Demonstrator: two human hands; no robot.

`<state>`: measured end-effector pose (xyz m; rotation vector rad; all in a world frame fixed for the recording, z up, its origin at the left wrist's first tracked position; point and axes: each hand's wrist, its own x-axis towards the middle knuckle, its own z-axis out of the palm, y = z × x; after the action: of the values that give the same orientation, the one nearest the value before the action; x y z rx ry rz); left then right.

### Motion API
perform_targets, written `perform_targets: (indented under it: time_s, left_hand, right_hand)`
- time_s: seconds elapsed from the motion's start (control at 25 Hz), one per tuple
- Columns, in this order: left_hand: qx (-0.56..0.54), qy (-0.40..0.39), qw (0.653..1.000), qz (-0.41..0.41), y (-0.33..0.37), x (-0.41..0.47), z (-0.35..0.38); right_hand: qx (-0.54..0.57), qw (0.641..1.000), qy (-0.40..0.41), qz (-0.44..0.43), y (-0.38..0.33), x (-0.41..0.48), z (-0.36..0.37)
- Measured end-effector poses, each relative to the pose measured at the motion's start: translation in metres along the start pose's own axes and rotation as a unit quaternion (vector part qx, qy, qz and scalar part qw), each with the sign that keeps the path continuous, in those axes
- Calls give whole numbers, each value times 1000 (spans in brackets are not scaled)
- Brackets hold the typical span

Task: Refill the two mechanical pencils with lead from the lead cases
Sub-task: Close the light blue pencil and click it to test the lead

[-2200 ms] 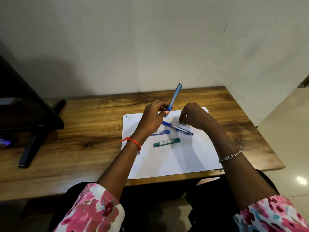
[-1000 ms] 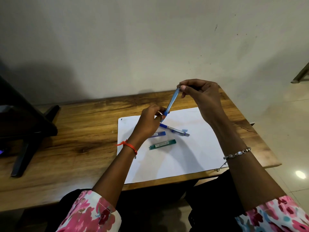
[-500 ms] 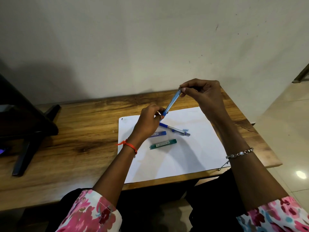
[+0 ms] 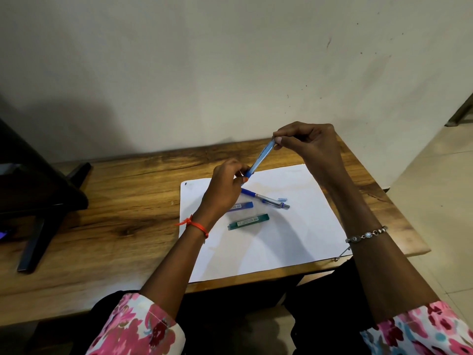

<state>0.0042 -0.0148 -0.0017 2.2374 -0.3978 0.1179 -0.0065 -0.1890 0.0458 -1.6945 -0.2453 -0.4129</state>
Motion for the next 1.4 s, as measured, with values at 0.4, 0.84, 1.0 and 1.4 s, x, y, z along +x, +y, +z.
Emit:
perform_targets:
  time_s: [0.4,0.84,1.0,1.4]
  left_hand:
    - [-15,-11,1000,-3,0,2,2]
    - [-213,-40,973,-83,5,1,-9]
    - [-266,-59,957,-101,7,2,-9]
    - [-375,-95,912,-137,11,3,1]
  right_hand:
    - [47,998,-11,33,2,-1,-1]
    - [-410,839,-284,218,31,-6,-13]
    - [-412,840,-286,207,30,-8,-9]
    - [-222,958,-95,157,13,-2,-8]
